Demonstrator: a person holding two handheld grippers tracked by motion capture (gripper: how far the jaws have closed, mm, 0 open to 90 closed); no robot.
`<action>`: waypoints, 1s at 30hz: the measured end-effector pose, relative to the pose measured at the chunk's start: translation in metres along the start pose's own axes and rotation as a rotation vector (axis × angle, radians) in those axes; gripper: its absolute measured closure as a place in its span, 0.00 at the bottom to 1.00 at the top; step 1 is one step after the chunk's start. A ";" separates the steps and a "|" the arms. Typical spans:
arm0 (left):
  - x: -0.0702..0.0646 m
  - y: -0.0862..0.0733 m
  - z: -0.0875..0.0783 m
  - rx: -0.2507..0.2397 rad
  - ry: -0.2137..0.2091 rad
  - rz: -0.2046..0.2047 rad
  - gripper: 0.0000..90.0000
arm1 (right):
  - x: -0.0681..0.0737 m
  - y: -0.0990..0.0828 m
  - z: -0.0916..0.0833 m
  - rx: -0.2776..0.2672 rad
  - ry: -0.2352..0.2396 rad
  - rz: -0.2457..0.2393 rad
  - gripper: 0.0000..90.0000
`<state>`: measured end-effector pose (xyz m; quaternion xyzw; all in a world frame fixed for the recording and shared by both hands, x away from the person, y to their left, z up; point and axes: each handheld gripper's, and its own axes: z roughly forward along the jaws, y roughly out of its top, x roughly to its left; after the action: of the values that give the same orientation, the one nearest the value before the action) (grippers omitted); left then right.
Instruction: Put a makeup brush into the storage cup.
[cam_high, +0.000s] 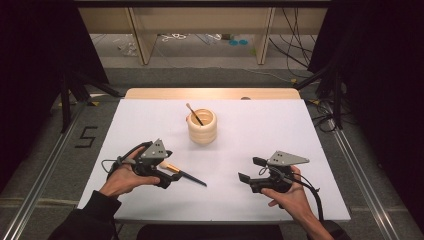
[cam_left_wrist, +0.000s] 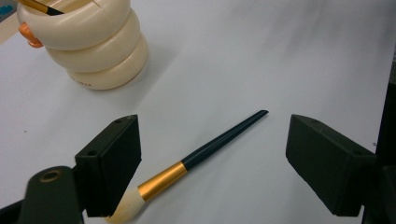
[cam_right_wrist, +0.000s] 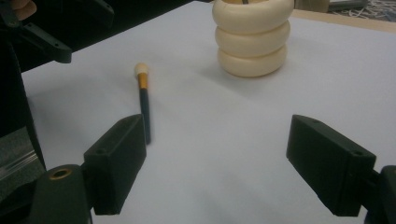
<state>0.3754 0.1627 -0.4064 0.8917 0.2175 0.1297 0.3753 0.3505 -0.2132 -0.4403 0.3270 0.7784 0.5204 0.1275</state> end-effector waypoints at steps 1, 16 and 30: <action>0.001 0.001 0.001 0.007 -0.005 0.004 0.20 | 0.000 0.000 0.000 0.001 0.001 0.001 0.23; 0.014 0.015 0.015 0.136 -0.069 0.080 0.23 | 0.001 0.001 0.000 0.035 0.014 0.008 0.23; 0.020 0.021 0.038 0.259 -0.126 0.124 0.28 | 0.002 0.000 0.002 0.027 0.026 0.007 0.23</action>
<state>0.4135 0.1361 -0.4157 0.9507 0.1531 0.0672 0.2611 0.3506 -0.2105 -0.4406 0.3245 0.7859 0.5145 0.1113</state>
